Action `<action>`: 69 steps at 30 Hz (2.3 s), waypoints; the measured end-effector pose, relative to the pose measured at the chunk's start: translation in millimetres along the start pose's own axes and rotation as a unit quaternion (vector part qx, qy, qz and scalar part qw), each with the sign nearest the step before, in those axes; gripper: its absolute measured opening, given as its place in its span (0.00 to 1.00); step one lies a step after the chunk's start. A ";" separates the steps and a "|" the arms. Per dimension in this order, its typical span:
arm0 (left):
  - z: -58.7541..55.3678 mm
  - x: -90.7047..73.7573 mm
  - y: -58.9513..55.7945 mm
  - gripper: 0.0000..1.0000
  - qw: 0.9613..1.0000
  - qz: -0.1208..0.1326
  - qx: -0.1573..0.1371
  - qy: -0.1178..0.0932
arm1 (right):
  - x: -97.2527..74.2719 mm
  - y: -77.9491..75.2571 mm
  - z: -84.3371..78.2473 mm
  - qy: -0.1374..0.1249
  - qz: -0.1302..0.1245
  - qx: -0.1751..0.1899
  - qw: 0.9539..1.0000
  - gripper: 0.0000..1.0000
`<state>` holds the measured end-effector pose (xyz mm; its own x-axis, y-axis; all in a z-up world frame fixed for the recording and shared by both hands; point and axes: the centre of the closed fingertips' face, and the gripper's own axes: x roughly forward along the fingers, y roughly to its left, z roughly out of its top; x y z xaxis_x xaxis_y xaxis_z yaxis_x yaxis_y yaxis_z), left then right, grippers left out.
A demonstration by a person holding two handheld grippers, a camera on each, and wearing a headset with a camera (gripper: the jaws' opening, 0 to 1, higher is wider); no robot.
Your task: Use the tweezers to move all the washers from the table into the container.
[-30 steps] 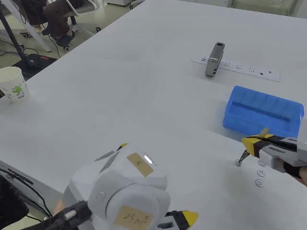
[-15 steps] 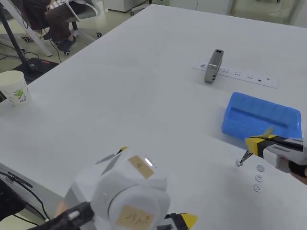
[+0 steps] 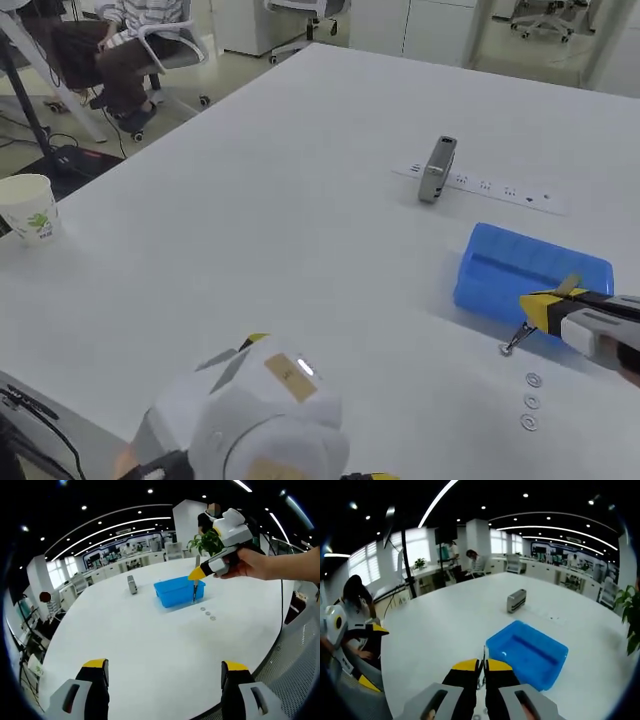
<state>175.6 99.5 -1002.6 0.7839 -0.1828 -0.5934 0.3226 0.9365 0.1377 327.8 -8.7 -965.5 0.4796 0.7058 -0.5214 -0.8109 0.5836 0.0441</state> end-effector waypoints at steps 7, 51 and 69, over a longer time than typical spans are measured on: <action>-1.0 0.1 -0.6 0.95 1.000 -0.001 0.003 0.001 | -3.5 -3.5 13.6 -0.008 -0.003 -0.009 1.000 0.00; -7.0 1.5 0.7 0.92 1.000 0.002 0.007 0.018 | 48.7 -71.7 44.6 -0.033 -0.039 -0.023 0.998 0.01; -9.5 2.8 -0.2 0.91 1.000 0.000 0.008 0.026 | 78.4 -73.9 23.5 -0.008 -0.035 -0.025 0.999 0.01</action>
<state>172.7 101.6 -1011.9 0.7549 -0.1667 -0.6343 0.3321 0.9312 0.1505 433.2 13.0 -989.6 0.5415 0.6704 -0.5073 -0.7905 0.6114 -0.0358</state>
